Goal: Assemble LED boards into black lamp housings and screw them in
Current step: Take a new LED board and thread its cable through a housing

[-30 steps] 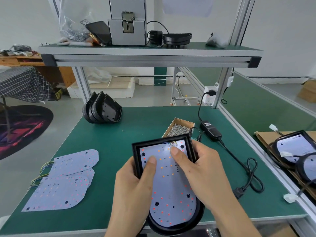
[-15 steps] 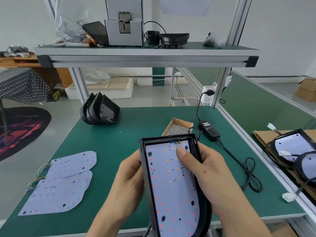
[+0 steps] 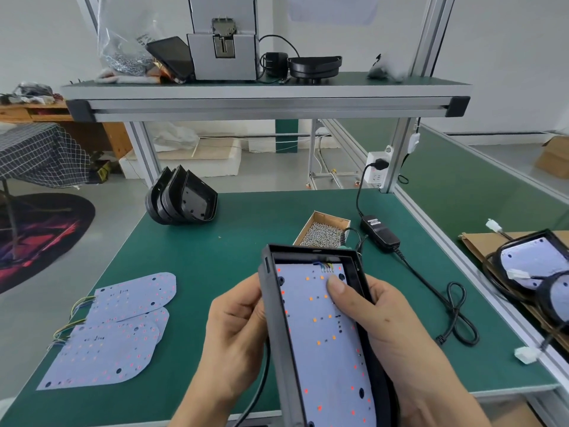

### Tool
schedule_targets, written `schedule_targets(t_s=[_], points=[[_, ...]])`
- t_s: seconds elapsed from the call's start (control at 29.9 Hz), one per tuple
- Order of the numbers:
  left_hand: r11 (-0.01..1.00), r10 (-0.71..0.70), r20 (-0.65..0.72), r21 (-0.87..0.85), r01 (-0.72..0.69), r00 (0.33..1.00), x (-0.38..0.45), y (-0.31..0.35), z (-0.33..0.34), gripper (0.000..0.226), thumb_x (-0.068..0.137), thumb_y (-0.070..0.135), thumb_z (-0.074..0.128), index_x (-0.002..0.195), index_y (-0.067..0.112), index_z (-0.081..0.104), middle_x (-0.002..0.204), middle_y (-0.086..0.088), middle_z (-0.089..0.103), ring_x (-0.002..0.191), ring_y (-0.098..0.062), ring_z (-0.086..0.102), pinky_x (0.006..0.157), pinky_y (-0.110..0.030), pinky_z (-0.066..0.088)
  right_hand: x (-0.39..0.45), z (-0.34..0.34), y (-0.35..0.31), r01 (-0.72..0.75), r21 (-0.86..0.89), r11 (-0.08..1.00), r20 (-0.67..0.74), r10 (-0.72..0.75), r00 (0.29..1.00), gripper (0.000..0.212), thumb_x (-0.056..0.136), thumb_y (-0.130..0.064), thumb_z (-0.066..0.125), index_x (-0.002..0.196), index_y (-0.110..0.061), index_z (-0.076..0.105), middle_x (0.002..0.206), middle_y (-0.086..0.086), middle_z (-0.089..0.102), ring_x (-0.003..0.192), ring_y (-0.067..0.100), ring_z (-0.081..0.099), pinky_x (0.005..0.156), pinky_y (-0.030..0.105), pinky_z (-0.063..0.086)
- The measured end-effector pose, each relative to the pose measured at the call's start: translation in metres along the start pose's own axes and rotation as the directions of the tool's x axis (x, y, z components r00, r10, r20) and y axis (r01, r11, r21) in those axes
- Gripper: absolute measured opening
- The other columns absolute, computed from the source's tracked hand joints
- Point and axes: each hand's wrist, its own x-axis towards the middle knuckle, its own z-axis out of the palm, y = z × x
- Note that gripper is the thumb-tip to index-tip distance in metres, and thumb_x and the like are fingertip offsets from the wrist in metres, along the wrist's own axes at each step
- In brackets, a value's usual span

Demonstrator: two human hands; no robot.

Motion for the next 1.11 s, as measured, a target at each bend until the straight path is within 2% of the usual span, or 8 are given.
schedule_targets(t_s=[0.2,0.33,0.44,0.67,0.74,0.87,0.97,1.11], points=[[1.0,-0.013,0.014,0.001,0.013,1.0,0.0,0.004,-0.004,0.019,0.095,0.046,0.067,0.1,0.032,0.08,0.087,0.01,0.075,0.075,-0.006,0.063,0.067,-0.023,0.052,-0.002,0.0,0.003,-0.024,0.035,0.999,0.041,0.023,0.999,0.045,0.061,-0.047,0.086,0.093,-0.016,0.082,0.1,0.019,0.08,0.076,0.027,0.078,0.062,0.032,0.061],[0.996,-0.053,0.02,0.069,0.052,0.998,0.001,0.001,-0.009,0.037,0.096,0.058,0.064,0.099,0.024,0.078,0.073,-0.023,0.06,0.065,-0.023,0.05,0.057,-0.04,0.04,-0.003,0.001,0.002,-0.073,0.07,0.995,0.08,0.068,0.994,0.062,0.052,-0.051,0.099,0.098,-0.013,0.081,0.103,0.02,0.079,0.078,0.028,0.079,0.064,0.033,0.062],[0.997,0.003,0.1,0.07,-0.01,0.995,0.003,0.002,-0.009,0.03,0.101,0.047,0.063,0.109,0.021,0.076,0.083,0.002,0.073,0.07,-0.013,0.058,0.06,-0.026,0.045,-0.004,0.002,0.002,-0.083,0.061,0.995,0.061,0.079,0.995,0.071,0.043,-0.059,0.101,0.095,-0.015,0.082,0.099,0.017,0.08,0.076,0.026,0.078,0.063,0.032,0.061],[0.987,0.015,0.088,0.157,-0.029,0.996,0.007,0.006,-0.013,0.007,0.094,0.03,0.074,0.1,0.029,0.078,0.085,0.01,0.078,0.07,-0.003,0.062,0.06,-0.021,0.05,-0.006,0.006,0.002,-0.117,0.045,0.992,0.101,0.112,0.989,0.056,0.066,-0.054,0.093,0.104,-0.016,0.08,0.106,0.015,0.079,0.084,0.024,0.078,0.071,0.034,0.061],[0.972,0.047,0.081,0.227,-0.064,0.996,0.011,0.011,-0.015,0.02,0.091,0.016,0.073,0.097,0.035,0.078,0.082,0.014,0.076,0.067,-0.002,0.061,0.057,-0.021,0.049,-0.006,0.008,0.0,-0.108,0.053,0.993,0.101,0.102,0.99,0.046,0.073,-0.048,0.088,0.104,-0.016,0.079,0.107,0.015,0.079,0.084,0.025,0.078,0.07,0.034,0.061],[0.951,0.113,0.034,0.287,-0.118,0.993,0.019,0.023,-0.012,0.004,0.093,0.039,0.074,0.093,0.039,0.078,0.074,0.015,0.073,0.062,-0.002,0.055,0.05,-0.022,0.048,-0.008,0.016,-0.004,-0.08,0.1,0.992,0.085,0.072,0.994,0.041,0.078,-0.046,0.087,0.102,-0.013,0.08,0.099,0.011,0.08,0.078,0.02,0.077,0.065,0.029,0.06],[0.93,0.119,-0.018,0.351,-0.105,0.993,0.02,0.021,-0.007,0.02,0.09,0.057,0.07,0.091,0.038,0.077,0.071,-0.002,0.071,0.06,-0.008,0.053,0.046,-0.031,0.046,-0.008,0.02,-0.004,-0.053,0.089,0.995,0.035,0.05,0.998,0.04,0.079,-0.046,0.086,0.099,-0.011,0.082,0.094,0.007,0.08,0.076,0.014,0.076,0.063,0.022,0.058],[0.859,0.149,0.109,0.478,-0.183,0.983,0.021,0.018,-0.008,0.021,0.095,0.025,0.07,0.103,0.045,0.068,0.079,0.011,0.07,0.06,-0.013,0.055,0.052,-0.028,0.049,-0.008,0.017,-0.005,-0.085,0.114,0.99,0.021,0.083,0.996,0.039,0.073,-0.049,0.08,0.094,-0.016,0.083,0.093,0.01,0.08,0.073,0.02,0.077,0.063,0.029,0.06]])
